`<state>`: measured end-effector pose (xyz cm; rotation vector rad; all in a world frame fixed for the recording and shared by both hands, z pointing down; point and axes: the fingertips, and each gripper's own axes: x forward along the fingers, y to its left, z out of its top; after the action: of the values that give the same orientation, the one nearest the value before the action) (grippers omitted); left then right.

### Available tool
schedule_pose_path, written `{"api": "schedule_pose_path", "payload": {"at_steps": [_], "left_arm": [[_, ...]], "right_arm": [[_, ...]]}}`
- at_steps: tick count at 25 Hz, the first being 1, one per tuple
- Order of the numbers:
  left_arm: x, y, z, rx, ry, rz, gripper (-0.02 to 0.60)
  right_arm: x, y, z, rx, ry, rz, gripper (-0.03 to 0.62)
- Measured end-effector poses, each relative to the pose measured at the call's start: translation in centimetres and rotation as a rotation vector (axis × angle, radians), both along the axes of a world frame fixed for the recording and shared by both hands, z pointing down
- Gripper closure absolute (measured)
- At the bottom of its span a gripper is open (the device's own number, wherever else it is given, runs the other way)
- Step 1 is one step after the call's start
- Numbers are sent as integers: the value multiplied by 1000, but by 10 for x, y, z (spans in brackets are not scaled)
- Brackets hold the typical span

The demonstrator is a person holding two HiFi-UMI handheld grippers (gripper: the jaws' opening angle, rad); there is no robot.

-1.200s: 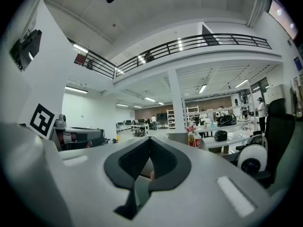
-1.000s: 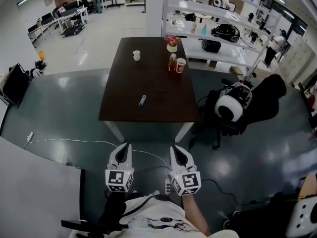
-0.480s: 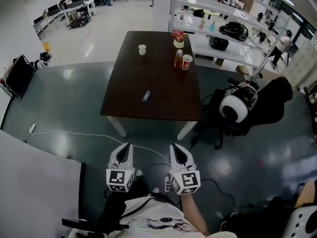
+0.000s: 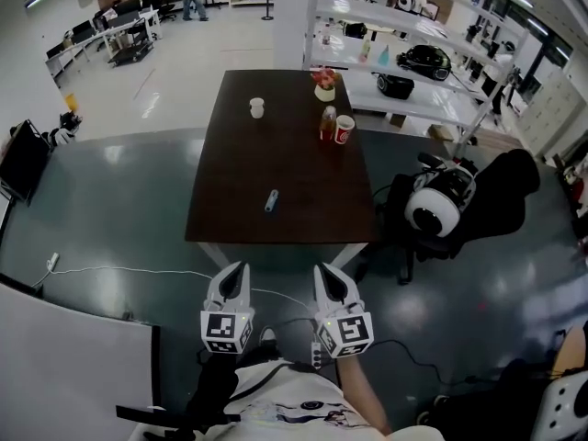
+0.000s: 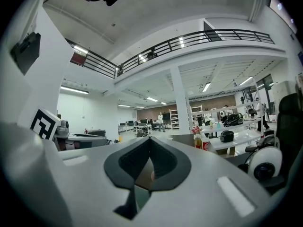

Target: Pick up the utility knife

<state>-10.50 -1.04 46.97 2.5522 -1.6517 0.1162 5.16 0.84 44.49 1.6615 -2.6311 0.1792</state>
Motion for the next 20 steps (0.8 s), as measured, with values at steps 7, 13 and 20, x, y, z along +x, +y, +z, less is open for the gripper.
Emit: {"api": "schedule_pose_path", "payload": {"at_steps": [7,13,20], "left_arm": [[-11,-39,5,-21,3,35,583],[-13,-59,13,-54,10,73,583],[-4,-83,17,-76,15,98,583]], "right_arm": [[-13,-36,3,-10,7,30,592],[-17,-52,6,-32,22,65,592],[-13,-73,10,-59,25,80,592]]}}
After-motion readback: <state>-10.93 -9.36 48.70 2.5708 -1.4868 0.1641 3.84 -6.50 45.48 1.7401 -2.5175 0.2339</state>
